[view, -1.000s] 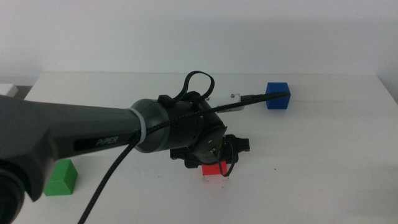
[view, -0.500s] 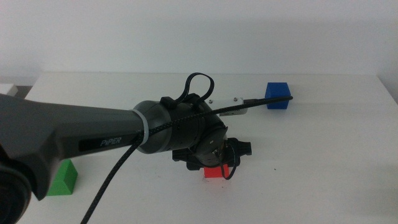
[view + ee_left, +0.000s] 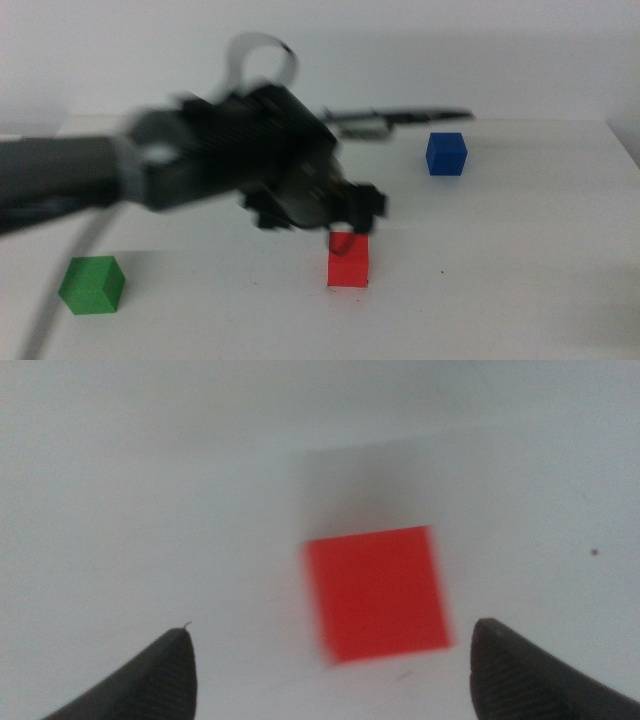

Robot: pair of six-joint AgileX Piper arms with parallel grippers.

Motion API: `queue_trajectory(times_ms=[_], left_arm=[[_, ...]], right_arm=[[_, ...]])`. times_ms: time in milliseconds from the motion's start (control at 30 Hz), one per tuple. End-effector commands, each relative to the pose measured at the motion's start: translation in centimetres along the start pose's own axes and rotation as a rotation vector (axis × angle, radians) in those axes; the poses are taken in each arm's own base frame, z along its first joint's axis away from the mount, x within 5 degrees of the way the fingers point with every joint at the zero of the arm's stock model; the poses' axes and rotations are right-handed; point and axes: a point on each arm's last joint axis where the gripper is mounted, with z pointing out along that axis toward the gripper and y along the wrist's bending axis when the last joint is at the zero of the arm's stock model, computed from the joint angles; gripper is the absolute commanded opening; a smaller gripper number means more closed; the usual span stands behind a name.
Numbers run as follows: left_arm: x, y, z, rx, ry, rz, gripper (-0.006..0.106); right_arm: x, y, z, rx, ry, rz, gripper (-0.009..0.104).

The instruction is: Stack red cubes first, then green, then blue cubes in a specific spot.

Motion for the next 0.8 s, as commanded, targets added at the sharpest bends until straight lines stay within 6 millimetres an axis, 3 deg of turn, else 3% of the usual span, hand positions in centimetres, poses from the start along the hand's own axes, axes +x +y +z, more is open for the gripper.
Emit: queue_trajectory(times_ms=[0,200,367,600,767], left_arm=[[-0.4,2.6,-4.4,-0.078,-0.012,0.005,0.094],[1.8,11.9,-11.1,-0.193,0.034,-0.105,0.094],[4.2,18.9,-13.4,-0.238,0.048,-0.201,0.094],[4.8,24.6,-10.6,-0.112,0.084,-0.268,0.094],[4.0,26.8,-5.8,-0.103,0.133,-0.283,0.094]], right_arm=[[0.0,0.0,0.0,0.005,-0.009,-0.020,0.093],[0.0,0.0,0.0,0.005,-0.009,-0.020,0.093],[0.0,0.0,0.0,0.005,-0.009,-0.020,0.093],[0.0,0.0,0.0,0.005,-0.009,-0.020,0.093],[0.0,0.0,0.0,0.005,-0.009,-0.020,0.093]])
